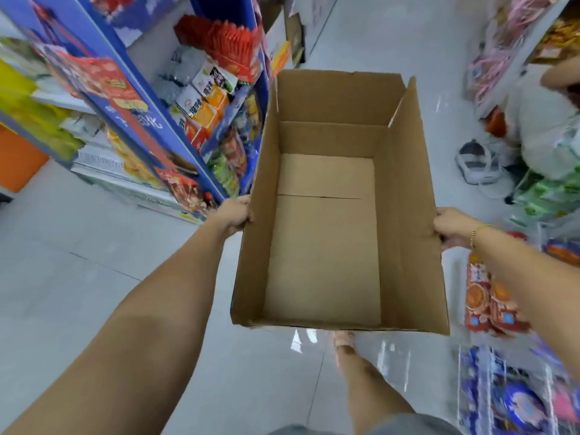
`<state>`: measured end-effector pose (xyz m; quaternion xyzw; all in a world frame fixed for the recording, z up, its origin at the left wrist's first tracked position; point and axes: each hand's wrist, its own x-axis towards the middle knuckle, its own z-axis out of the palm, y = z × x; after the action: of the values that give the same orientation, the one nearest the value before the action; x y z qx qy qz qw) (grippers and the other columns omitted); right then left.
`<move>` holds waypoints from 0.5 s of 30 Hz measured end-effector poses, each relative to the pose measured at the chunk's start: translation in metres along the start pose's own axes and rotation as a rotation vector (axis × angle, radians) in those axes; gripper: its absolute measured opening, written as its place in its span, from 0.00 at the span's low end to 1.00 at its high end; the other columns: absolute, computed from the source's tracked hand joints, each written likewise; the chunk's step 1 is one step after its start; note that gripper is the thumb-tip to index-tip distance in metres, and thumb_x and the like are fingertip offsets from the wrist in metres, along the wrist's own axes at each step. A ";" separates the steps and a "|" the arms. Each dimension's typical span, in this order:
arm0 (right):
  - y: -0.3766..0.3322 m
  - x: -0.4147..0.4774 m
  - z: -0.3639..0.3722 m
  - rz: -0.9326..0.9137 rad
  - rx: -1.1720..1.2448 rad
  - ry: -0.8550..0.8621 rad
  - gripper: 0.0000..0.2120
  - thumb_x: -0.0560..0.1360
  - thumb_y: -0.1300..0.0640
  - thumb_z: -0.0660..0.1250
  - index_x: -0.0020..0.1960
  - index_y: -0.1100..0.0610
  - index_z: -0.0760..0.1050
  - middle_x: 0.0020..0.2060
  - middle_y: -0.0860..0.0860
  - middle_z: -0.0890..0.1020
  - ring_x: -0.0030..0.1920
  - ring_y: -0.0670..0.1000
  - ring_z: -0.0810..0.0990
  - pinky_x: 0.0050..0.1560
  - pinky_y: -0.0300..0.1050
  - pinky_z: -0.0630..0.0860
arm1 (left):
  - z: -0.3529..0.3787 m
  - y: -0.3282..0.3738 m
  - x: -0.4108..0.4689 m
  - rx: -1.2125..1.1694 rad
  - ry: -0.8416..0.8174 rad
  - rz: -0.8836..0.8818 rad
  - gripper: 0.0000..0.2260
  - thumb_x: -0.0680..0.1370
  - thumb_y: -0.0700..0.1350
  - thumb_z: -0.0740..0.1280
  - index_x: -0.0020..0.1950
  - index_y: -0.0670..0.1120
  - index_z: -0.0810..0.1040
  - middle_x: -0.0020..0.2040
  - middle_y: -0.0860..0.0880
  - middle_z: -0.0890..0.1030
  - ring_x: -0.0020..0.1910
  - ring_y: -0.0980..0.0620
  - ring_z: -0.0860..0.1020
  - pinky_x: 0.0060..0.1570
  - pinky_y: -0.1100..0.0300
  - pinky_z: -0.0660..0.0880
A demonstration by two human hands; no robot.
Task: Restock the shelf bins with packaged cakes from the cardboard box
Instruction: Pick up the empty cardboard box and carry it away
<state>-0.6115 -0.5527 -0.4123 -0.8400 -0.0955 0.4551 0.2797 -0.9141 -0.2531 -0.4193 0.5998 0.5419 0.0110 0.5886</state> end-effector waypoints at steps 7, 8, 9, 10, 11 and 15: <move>-0.099 0.111 -0.069 0.010 0.168 0.021 0.15 0.73 0.76 0.57 0.44 0.58 0.75 0.47 0.60 0.78 0.39 0.58 0.77 0.26 0.46 0.80 | 0.005 0.127 0.101 -0.114 0.126 0.012 0.13 0.74 0.30 0.66 0.54 0.43 0.80 0.49 0.42 0.82 0.39 0.49 0.80 0.38 0.61 0.79; -0.112 0.126 -0.077 0.015 0.172 0.033 0.15 0.73 0.76 0.57 0.44 0.58 0.75 0.47 0.60 0.78 0.39 0.58 0.77 0.26 0.45 0.80 | 0.005 0.138 0.112 -0.097 0.182 0.027 0.08 0.75 0.32 0.68 0.49 0.43 0.80 0.48 0.43 0.82 0.44 0.48 0.80 0.42 0.59 0.79; -0.128 0.139 -0.084 0.020 0.168 0.046 0.15 0.73 0.76 0.57 0.44 0.59 0.74 0.46 0.60 0.77 0.38 0.58 0.77 0.25 0.45 0.79 | 0.005 0.149 0.123 -0.056 0.238 0.033 0.06 0.75 0.34 0.69 0.46 0.44 0.79 0.48 0.44 0.82 0.49 0.47 0.80 0.47 0.58 0.77; -0.145 0.153 -0.089 0.023 0.161 0.063 0.14 0.73 0.76 0.56 0.43 0.59 0.73 0.45 0.60 0.77 0.37 0.59 0.77 0.23 0.46 0.79 | 0.004 0.155 0.136 -0.011 0.284 0.036 0.04 0.75 0.37 0.70 0.47 0.44 0.79 0.49 0.44 0.81 0.52 0.45 0.80 0.52 0.56 0.76; -0.163 0.166 -0.093 0.024 0.156 0.084 0.14 0.73 0.76 0.56 0.42 0.60 0.72 0.43 0.60 0.77 0.35 0.59 0.76 0.21 0.46 0.78 | 0.004 0.162 0.147 0.034 0.314 0.034 0.07 0.74 0.39 0.70 0.52 0.43 0.80 0.52 0.42 0.81 0.54 0.44 0.79 0.54 0.56 0.75; -0.230 0.222 -0.101 0.019 0.146 0.138 0.12 0.74 0.76 0.56 0.38 0.62 0.68 0.34 0.60 0.74 0.26 0.59 0.76 0.16 0.43 0.73 | 0.011 0.181 0.199 0.127 0.335 -0.060 0.20 0.75 0.42 0.70 0.66 0.40 0.73 0.63 0.41 0.77 0.61 0.43 0.76 0.61 0.55 0.72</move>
<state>-0.3812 -0.3093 -0.3990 -0.8476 -0.0345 0.4046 0.3416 -0.7097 -0.0781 -0.4170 0.6088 0.6497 0.0589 0.4514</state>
